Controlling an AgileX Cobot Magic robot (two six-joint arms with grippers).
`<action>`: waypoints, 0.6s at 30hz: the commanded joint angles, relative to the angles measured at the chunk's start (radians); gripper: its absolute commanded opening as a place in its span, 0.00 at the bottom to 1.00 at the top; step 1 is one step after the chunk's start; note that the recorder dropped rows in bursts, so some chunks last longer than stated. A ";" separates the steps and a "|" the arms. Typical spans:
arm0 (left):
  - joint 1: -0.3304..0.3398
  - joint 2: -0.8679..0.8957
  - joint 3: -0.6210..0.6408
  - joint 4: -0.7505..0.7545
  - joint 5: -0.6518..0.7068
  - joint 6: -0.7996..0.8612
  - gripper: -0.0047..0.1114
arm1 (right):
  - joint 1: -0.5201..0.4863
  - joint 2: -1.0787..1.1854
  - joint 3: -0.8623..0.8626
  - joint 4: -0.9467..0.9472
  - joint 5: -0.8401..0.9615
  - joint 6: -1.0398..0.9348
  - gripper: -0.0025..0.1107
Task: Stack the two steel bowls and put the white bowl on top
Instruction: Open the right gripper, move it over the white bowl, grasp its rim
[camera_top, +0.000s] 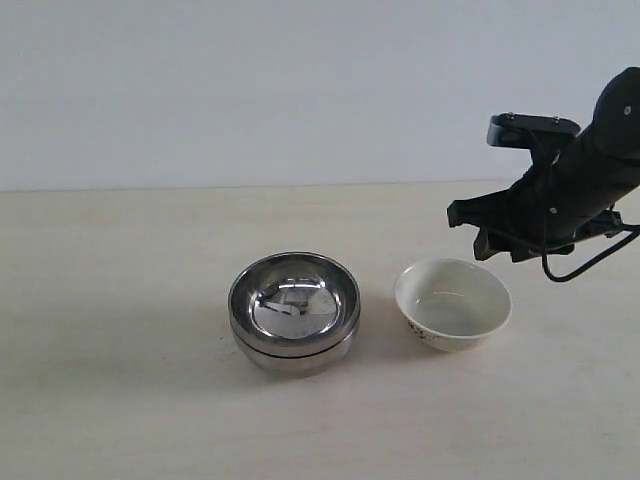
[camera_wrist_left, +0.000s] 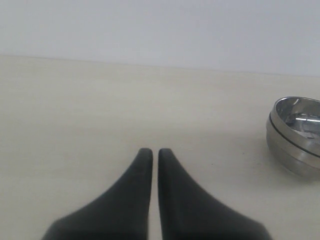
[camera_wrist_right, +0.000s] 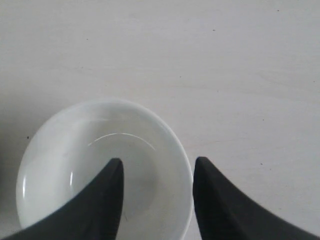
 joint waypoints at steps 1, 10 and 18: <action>0.003 -0.003 0.004 0.002 -0.003 -0.001 0.07 | -0.007 0.026 0.027 -0.010 -0.022 -0.010 0.37; 0.003 -0.003 0.004 0.002 -0.003 -0.001 0.07 | -0.007 0.072 0.055 -0.010 -0.080 -0.012 0.37; 0.003 -0.003 0.004 0.002 -0.003 -0.001 0.07 | -0.007 0.140 0.055 -0.004 -0.114 -0.010 0.36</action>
